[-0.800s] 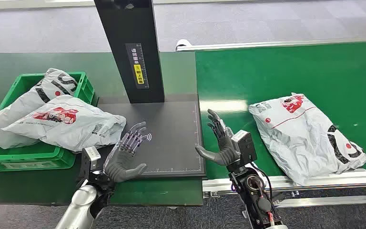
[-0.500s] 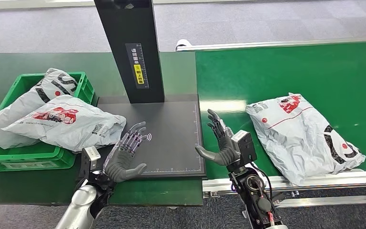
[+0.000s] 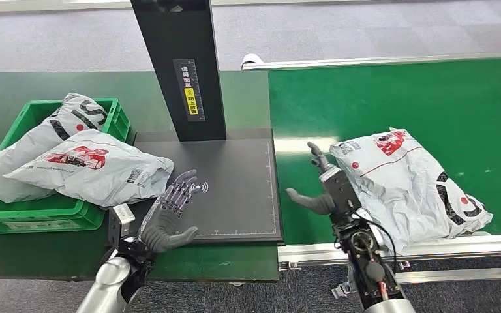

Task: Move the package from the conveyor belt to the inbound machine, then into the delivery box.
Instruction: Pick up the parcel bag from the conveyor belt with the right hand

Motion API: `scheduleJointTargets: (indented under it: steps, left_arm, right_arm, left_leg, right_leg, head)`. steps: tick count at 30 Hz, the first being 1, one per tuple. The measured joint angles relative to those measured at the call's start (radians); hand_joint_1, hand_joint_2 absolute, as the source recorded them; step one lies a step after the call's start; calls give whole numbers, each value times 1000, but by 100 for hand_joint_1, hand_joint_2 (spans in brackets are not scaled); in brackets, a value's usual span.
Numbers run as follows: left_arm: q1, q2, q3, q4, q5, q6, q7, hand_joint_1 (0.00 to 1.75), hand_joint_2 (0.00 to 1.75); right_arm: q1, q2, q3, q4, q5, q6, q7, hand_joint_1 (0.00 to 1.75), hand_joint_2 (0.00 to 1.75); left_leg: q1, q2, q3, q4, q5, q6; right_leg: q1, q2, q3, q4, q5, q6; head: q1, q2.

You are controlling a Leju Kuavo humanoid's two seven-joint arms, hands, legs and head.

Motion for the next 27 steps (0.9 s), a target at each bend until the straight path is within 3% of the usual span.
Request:
scheduleJointTargets:
  steps: [5,11,19,23,27]
  left_arm:
    - [8,3,9,-5,-12,-1,3,0,175]
    - [15,17,17,-5,-30,5,-9,0,175]
    - [28,22,37,-13,-39,7,-9,0,175]
    - [28,22,44,-15,-42,5,2,0,175]
    - [26,18,49,-15,-49,5,14,0,175]
  right_arm:
    - [-17,-33,-39,-9,46,-25,32,0,175]
    - [-79,-115,-120,36,55,9,52,0,175]
    - [-198,-169,-145,211,256,-48,146,0,175]
    - [-258,-201,-72,328,528,-89,351,0,0]
    - [-298,-229,-3,438,686,-47,499,0,0]
  left_leg:
    - [0,0,0,0,0,0]
    - [0,0,-1,0,0,0]
    - [0,-1,0,0,0,0]
    - [0,-1,0,0,0,0]
    - [0,-1,-1,0,0,0]
  right_leg:
    - [0,0,0,0,0,0]
    - [0,0,0,0,0,0]
    - [0,0,0,0,0,0]
    - [0,0,0,0,0,0]
    - [0,-1,0,0,0,0]
  head:
    - [0,0]
    - [0,0]
    - [0,0]
    - [0,0]
    - [0,0]
